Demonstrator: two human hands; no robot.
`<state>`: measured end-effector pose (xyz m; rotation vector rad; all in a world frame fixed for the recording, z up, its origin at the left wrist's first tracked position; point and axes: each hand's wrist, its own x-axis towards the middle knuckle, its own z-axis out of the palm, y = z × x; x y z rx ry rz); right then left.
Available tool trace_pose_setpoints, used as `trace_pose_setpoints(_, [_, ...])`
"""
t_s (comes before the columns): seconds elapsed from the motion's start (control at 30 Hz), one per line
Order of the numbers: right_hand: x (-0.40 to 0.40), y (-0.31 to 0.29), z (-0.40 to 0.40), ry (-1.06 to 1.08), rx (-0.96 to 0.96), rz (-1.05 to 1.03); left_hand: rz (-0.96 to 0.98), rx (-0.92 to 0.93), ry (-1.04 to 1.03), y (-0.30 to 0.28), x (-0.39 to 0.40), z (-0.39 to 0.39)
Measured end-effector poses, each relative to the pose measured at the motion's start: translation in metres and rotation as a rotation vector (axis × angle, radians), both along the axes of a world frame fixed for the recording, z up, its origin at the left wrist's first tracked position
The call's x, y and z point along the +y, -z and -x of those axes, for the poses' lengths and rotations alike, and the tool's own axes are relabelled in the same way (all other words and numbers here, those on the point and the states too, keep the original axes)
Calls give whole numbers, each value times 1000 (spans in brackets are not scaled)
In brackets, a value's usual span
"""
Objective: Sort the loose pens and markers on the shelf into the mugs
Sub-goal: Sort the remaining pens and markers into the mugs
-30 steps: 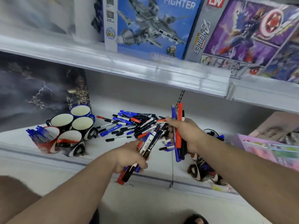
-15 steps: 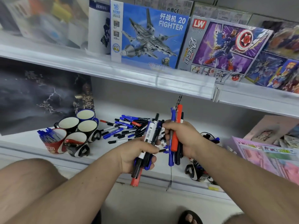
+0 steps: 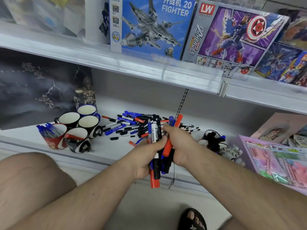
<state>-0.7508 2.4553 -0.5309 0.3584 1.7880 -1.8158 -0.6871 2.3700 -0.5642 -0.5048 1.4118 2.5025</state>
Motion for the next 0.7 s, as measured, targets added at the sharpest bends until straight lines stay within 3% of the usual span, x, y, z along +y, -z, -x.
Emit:
trace_pose_setpoints(0.23, [4,-5,-4,-33,2,60,-35,35,33,-1,4,4])
trace_pose_setpoints(0.47, [12,-8,-5,-252,213,-67,-149,95,41,-2,0,8])
trace_pose_setpoints(0.7, [14,-1,-1,-309,197,-8,-211,28,12,-2,2,11])
